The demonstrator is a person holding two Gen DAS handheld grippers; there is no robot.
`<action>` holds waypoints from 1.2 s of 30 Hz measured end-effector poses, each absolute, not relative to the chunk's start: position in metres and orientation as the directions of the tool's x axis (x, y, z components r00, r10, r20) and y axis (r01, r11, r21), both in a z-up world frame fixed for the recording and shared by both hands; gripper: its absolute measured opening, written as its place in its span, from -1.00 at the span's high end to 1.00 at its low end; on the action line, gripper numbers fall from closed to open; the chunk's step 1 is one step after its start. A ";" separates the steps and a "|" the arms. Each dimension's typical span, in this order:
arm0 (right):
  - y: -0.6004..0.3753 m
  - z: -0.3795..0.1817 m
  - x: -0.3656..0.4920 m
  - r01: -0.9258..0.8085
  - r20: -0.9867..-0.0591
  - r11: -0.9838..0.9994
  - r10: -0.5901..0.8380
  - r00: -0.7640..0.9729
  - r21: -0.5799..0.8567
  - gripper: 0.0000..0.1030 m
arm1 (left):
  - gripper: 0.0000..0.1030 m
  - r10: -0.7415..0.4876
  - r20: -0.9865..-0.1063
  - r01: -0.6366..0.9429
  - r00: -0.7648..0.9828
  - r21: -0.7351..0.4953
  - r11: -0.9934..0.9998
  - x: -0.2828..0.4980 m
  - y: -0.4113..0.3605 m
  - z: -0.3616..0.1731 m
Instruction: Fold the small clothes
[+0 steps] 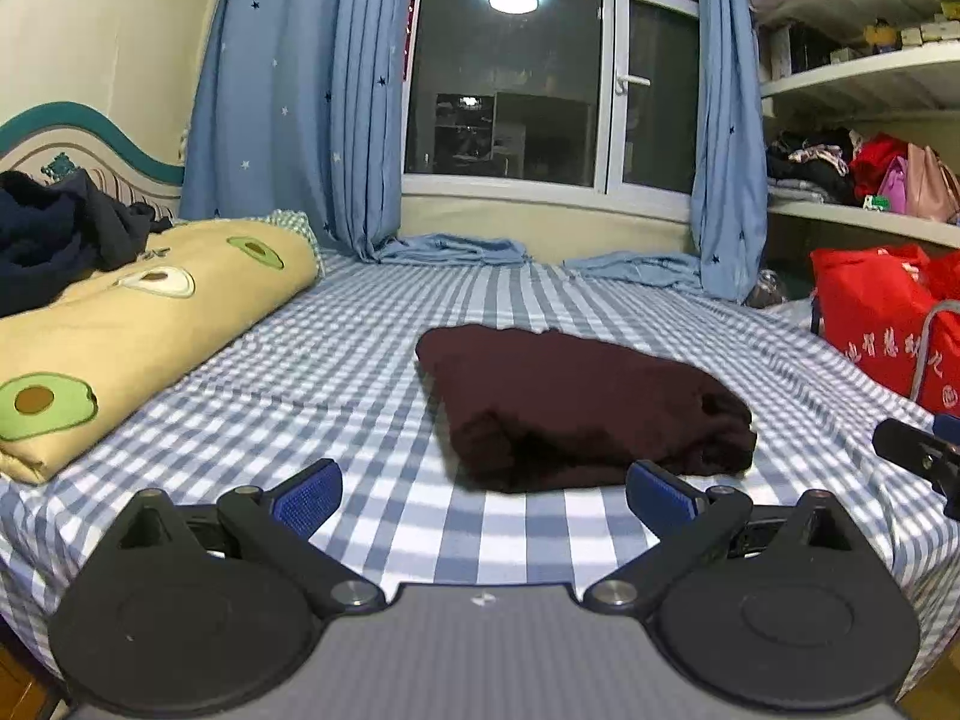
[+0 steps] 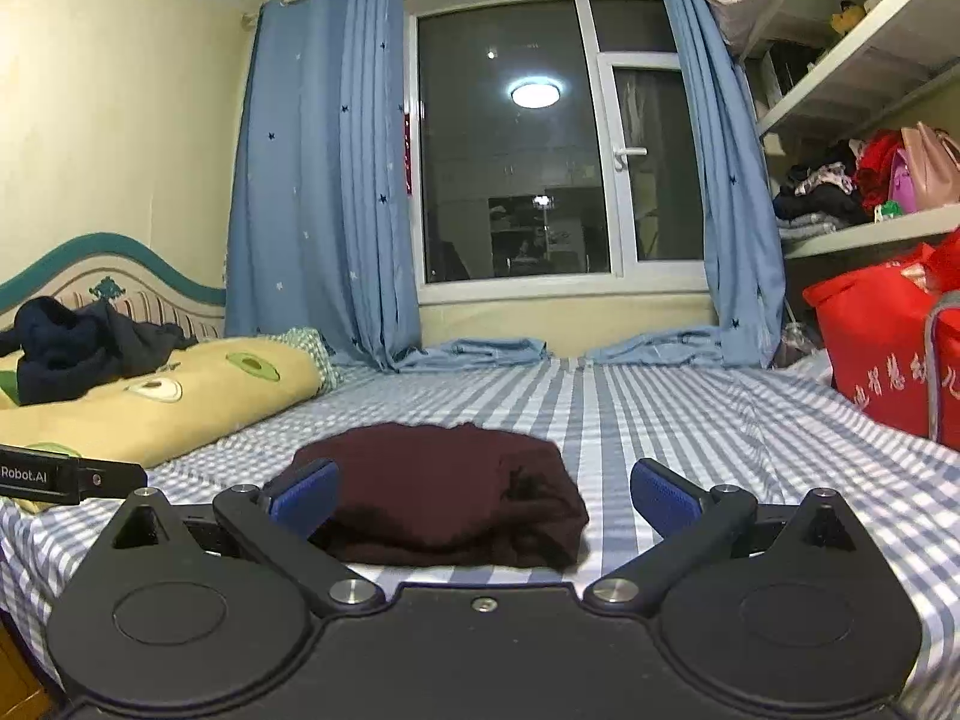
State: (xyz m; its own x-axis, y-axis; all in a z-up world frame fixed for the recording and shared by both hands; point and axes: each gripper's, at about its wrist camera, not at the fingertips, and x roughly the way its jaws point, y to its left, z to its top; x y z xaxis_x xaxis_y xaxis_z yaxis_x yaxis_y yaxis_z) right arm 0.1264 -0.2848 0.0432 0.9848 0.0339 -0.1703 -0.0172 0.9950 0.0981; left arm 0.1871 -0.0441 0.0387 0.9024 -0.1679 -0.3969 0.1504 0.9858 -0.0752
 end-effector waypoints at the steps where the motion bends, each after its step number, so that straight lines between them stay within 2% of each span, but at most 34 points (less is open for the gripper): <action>1: -0.284 0.040 0.127 -0.016 -0.181 0.994 0.036 0.983 0.109 -0.99 | -0.99 -0.171 -0.405 0.152 0.898 -0.079 0.985 0.187 -0.044 0.036; 14: -0.275 0.021 0.144 -0.009 -0.247 0.992 0.039 0.968 0.122 -0.99 | -0.99 -0.150 -0.450 0.124 0.880 -0.087 0.988 0.198 -0.034 0.017; 36: -0.278 0.015 0.158 -0.010 -0.263 0.993 0.041 0.964 0.120 -0.99 | -0.99 -0.141 -0.479 0.107 0.866 -0.098 0.989 0.209 -0.031 0.007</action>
